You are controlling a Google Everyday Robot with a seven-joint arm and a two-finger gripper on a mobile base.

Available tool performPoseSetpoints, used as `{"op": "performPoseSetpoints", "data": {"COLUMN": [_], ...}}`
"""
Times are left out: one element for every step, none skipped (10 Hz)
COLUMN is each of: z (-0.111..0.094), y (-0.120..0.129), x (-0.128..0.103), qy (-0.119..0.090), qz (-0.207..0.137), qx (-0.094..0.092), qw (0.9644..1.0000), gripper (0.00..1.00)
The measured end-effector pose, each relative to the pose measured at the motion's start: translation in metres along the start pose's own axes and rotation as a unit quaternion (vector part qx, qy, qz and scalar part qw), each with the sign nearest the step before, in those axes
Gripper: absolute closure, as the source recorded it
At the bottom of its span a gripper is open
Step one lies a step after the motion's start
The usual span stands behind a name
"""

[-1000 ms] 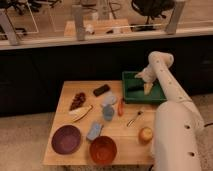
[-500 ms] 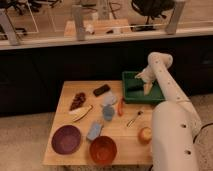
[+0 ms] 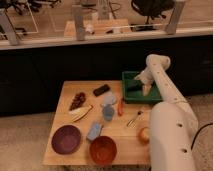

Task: Place brush in paper cup

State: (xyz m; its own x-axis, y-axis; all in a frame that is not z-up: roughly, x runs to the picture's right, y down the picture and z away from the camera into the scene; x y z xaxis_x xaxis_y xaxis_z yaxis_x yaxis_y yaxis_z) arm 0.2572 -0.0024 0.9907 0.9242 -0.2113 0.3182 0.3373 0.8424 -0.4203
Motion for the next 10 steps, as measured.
{"op": "performPoseSetpoints", "data": {"z": [0.006, 0.01, 0.014, 0.017, 0.021, 0.023, 0.026, 0.028, 0.031, 0.033], "y": [-0.001, -0.002, -0.002, -0.001, -0.002, -0.002, -0.003, -0.003, -0.001, -0.003], "x": [-0.002, -0.003, -0.002, -0.001, -0.001, -0.002, -0.003, -0.002, -0.001, 0.0], "qy": [0.002, 0.004, 0.006, 0.009, 0.011, 0.013, 0.015, 0.017, 0.019, 0.021], "qz": [-0.002, -0.002, -0.001, 0.0, 0.001, 0.0, -0.001, 0.0, 0.001, 0.001], "qx": [-0.003, -0.005, -0.007, -0.01, -0.013, -0.016, -0.019, -0.022, -0.026, -0.026], "qw": [1.0, 1.0, 1.0, 0.9999, 0.9999, 0.9998, 0.9997, 0.9996, 0.9995, 0.9994], "gripper": [0.2, 0.2, 0.2, 0.2, 0.2, 0.22, 0.28, 0.38, 0.49, 0.59]}}
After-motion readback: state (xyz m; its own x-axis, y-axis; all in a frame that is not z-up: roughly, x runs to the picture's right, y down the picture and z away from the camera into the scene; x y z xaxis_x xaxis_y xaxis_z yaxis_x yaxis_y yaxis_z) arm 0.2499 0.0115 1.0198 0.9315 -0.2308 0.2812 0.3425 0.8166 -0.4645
